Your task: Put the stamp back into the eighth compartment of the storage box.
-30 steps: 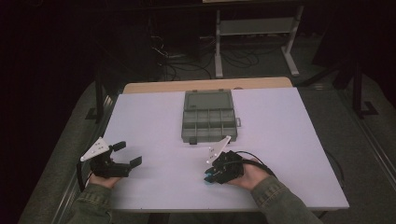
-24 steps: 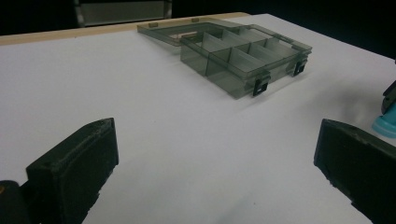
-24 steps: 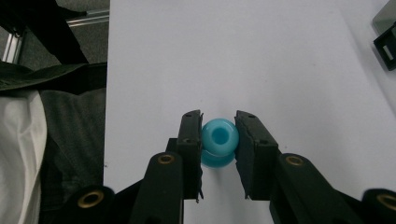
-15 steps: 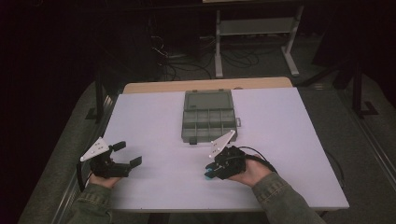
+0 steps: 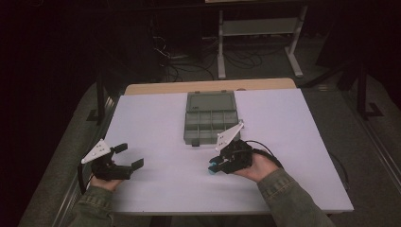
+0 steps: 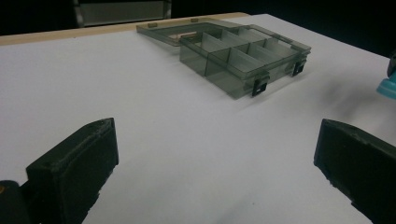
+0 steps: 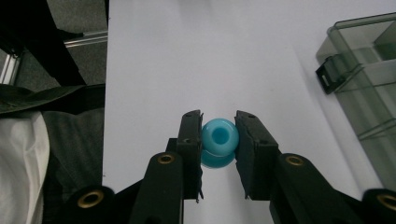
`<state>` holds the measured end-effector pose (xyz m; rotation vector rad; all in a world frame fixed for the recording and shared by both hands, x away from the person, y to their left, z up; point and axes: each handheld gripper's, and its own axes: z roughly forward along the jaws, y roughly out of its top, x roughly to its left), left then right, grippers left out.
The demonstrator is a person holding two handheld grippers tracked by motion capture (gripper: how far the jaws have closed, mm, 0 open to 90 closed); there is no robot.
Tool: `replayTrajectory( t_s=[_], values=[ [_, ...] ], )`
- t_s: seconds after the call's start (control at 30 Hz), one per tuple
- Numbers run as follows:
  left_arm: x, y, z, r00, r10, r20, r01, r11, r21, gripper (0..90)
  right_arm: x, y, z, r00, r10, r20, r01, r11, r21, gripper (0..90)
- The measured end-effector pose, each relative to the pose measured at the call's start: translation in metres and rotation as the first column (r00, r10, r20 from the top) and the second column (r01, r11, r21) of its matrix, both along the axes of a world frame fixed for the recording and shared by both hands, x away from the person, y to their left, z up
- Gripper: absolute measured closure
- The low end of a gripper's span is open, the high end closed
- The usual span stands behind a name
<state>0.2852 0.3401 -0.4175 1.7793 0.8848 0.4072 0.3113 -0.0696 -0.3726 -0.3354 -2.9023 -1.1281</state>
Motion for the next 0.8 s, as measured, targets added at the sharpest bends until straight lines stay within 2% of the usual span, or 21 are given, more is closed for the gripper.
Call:
replayTrajectory(
  t_s=[0.6,0.8],
  values=[
    [0.000,0.000,0.000,1.0000,-0.001,0.002,0.001,1.0000,0.002,0.0,0.017,-0.008,0.018,0.9991,-0.034,0.027,0.034,0.999,0.001,70.7],
    [0.000,0.000,0.000,1.0000,-0.001,0.002,0.001,1.0000,0.005,0.0,0.022,-0.009,0.020,0.9985,-0.045,0.031,0.045,0.999,-0.014,70.7]
  ],
)
